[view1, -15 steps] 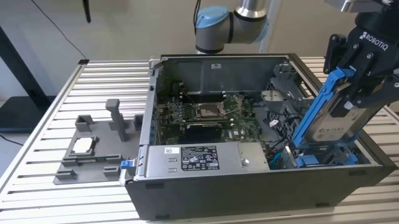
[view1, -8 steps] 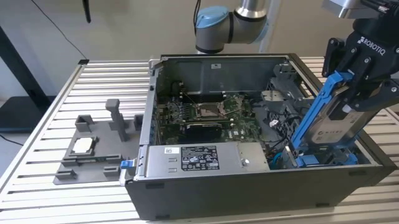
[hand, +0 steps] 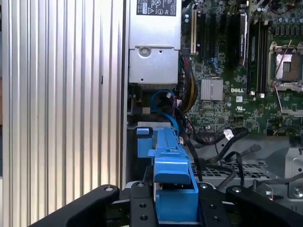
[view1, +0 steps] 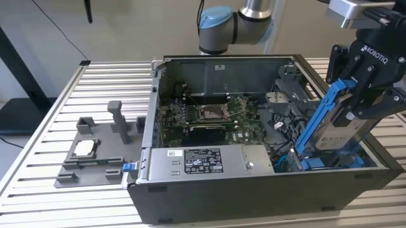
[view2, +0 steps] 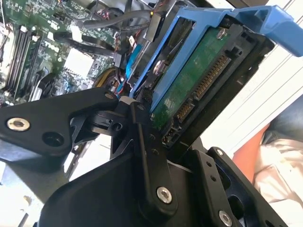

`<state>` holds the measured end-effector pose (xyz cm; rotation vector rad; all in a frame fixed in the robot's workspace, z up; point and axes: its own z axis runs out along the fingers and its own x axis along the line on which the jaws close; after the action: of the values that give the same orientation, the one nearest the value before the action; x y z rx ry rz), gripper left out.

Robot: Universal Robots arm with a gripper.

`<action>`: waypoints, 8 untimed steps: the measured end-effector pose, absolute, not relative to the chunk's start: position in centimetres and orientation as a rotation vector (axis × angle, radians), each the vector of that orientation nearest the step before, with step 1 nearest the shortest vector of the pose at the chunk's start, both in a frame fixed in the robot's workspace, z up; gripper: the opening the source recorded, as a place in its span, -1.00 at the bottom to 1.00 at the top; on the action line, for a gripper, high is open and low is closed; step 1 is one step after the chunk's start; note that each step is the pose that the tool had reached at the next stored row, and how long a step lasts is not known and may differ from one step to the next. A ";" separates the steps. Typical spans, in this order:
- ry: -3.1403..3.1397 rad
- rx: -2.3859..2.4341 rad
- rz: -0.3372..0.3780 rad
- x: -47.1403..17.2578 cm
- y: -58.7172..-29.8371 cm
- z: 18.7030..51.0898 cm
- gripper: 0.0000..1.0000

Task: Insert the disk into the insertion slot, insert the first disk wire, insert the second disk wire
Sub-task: 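Insert the disk into the insertion slot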

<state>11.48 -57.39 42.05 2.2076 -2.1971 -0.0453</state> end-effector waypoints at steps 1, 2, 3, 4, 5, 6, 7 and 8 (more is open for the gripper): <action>-2.197 2.208 -0.045 11.5 -57.4 41.9 -0.35; -2.197 2.208 -0.045 11.5 -57.4 41.8 -0.35; -2.197 2.208 -0.045 11.6 -57.4 41.7 -0.35; -2.197 2.208 -0.045 11.7 -57.4 41.6 -0.35; -2.196 2.208 -0.045 11.7 -57.4 41.5 -0.35; -2.196 2.209 -0.045 11.8 -57.4 41.4 -0.35; -2.196 2.209 -0.045 11.8 -57.4 41.2 -0.35; -2.196 2.209 -0.045 11.8 -57.4 41.0 -0.35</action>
<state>11.79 -57.40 41.01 2.2086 -2.1962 -0.0453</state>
